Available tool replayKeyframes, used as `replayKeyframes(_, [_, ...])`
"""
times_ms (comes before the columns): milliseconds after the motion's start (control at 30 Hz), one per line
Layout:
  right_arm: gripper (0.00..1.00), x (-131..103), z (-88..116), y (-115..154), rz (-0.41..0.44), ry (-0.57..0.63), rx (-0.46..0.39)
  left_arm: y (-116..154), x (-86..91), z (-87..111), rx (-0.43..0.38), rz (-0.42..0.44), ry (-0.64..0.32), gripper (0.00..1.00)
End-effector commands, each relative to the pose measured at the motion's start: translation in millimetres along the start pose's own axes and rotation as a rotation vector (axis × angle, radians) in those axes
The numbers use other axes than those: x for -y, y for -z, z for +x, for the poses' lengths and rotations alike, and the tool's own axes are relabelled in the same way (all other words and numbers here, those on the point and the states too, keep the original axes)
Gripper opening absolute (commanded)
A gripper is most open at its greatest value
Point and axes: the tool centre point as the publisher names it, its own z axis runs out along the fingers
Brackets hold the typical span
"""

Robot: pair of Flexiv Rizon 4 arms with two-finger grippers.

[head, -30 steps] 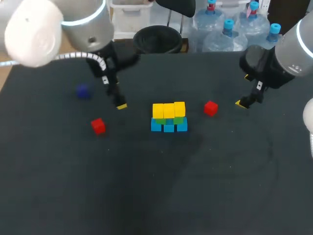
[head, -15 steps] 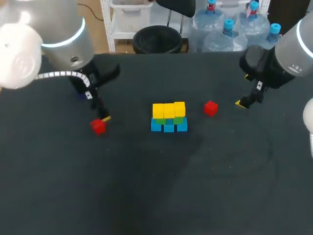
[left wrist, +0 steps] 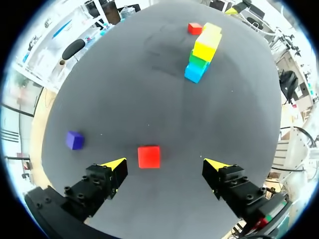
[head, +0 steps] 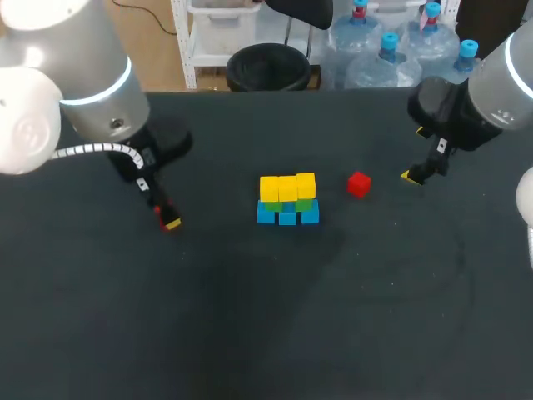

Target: Place the blue cubes, place green cubes on the blue cubes, place the yellow cubes on the green cubes, then place the red cubes on the yellow cubes, and place purple cube on the red cubes.

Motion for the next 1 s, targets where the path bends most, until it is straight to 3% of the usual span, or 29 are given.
replayKeyframes(33, [1.0, -2, 1, 1, 0.008, -0.001, -0.001, -7, -3.4, -1.3, -0.003, 0.025, 0.005, 0.98])
replayKeyframes(133, [1.0, -2, 1, 1, 0.008, -0.001, -0.001, -16, -5.3, -0.5, -0.009, 0.045, 0.011, 0.88])
replayKeyframes(1000, [1.0, -2, 1, 1, 0.008, -0.001, -0.001, -35, -15.6, -2.8, -0.054, 0.055, 0.008, 0.74])
